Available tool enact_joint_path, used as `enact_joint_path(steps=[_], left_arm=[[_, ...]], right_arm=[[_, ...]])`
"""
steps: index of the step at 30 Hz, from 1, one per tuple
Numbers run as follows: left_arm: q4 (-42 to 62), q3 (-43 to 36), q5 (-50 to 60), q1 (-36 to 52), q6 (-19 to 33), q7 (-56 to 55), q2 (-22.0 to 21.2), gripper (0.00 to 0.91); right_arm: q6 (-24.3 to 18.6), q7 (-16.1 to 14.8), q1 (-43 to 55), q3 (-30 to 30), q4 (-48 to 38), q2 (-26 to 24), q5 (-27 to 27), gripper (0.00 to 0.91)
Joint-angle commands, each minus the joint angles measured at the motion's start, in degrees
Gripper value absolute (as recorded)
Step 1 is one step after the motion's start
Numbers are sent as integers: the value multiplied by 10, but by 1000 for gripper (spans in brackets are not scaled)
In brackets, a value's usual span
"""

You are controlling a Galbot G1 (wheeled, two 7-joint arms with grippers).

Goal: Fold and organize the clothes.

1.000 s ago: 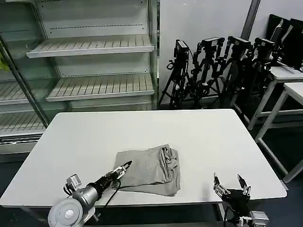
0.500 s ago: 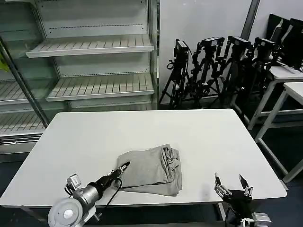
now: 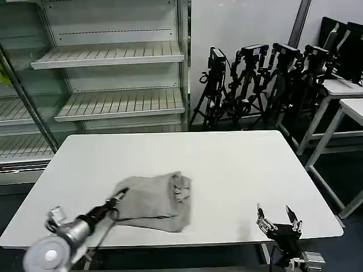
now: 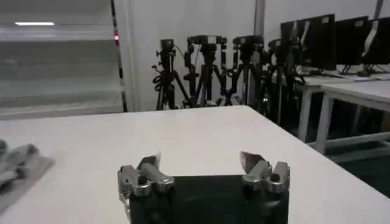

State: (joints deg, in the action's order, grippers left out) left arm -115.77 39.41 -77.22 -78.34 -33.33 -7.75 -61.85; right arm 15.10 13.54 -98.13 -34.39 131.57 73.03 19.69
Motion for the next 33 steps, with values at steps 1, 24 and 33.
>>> enact_joint_path(steps=[1, 24, 33], left_arm=[[16, 269, 99, -53, 1, 96, 135, 40], [44, -372, 432, 244, 1, 22, -103, 40], [207, -434, 383, 351, 3, -11, -215, 40]], right_arm=[[-1, -1, 18, 3, -9, -8, 11, 907], [-5, -2, -5, 6, 18, 5, -26, 907], [-9, -4, -1, 7, 7, 10, -29, 907]])
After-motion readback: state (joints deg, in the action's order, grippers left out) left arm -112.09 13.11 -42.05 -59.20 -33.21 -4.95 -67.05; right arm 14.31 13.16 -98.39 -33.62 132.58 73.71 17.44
